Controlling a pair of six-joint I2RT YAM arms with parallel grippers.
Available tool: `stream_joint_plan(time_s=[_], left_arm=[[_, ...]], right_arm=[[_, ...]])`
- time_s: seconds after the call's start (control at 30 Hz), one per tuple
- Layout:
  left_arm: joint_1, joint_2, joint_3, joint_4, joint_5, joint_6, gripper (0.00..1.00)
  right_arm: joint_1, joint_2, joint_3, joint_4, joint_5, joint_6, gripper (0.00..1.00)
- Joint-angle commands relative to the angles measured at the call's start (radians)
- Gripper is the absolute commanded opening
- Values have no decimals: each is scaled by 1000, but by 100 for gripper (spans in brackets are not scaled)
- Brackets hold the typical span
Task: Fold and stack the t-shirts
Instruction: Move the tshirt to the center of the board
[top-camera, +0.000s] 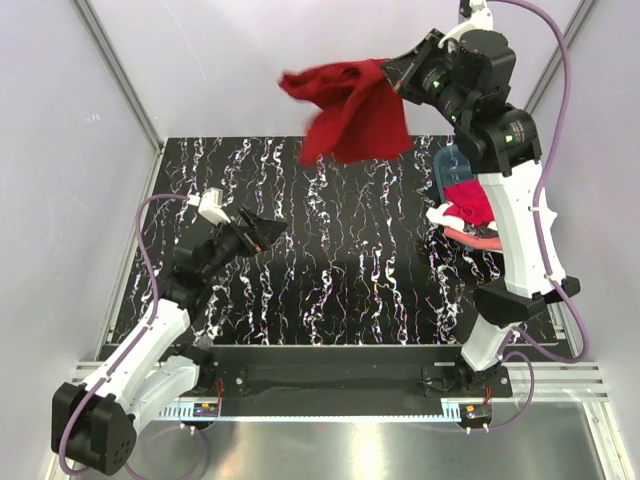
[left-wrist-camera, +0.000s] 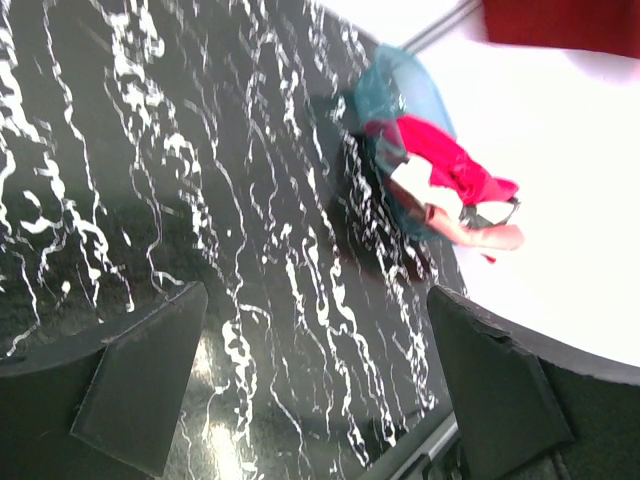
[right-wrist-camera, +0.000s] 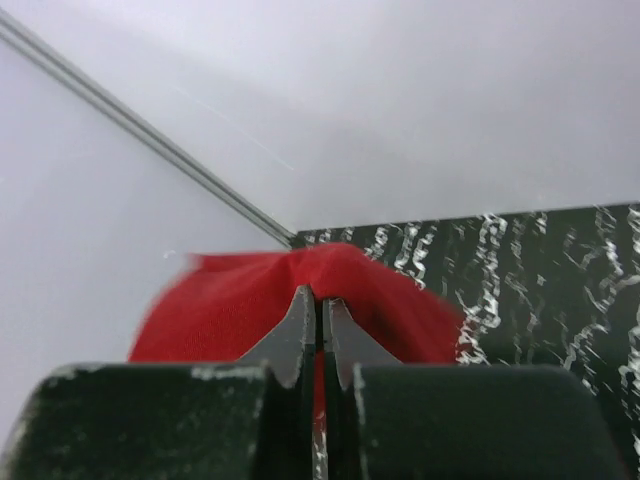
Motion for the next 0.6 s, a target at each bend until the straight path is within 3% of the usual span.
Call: stream_joint_plan(time_s=[0.0, 0.03, 0.07, 0.1, 0.13, 0.17, 0.27, 0.3, 0.37, 0.47, 0.5, 0.57], left_arm=[[-4, -44, 5, 1, -59, 18, 99], [-4, -55, 5, -2, -73, 20, 99], [-4, -60, 5, -13, -80, 21, 99], [-4, -63, 5, -15, -85, 23, 99], [-4, -67, 3, -18, -96, 23, 99], [-4, -69, 3, -21, -102, 23, 99], [-4, -63, 2, -22, -103, 21, 99], [-4, -58, 5, -22, -103, 20, 99], [-4, -44, 7, -22, -100, 21, 99], [-4, -24, 14, -24, -96, 24, 99], [-6, -20, 17, -22, -94, 27, 99], [-6, -3, 20, -19, -91, 31, 99]], right_arm=[[-48, 15, -69, -105, -4, -29, 0], [-89, 9, -120, -81, -25, -18, 6], [-111, 0, -175, -66, -48, -6, 23], [-131, -2, -233, -52, -109, 3, 49], [-146, 4, -320, -73, -113, 15, 82], [-159, 23, -344, -105, -93, 18, 100], [-151, -45, -527, -90, -28, -38, 98], [-150, -90, -716, -34, -22, -49, 97], [-144, -243, -906, 149, -13, -57, 93], [-127, -386, -1206, 344, -40, -80, 77], [-111, -402, -1278, 365, -56, -80, 64], [-84, -396, -1309, 414, -106, -61, 61]])
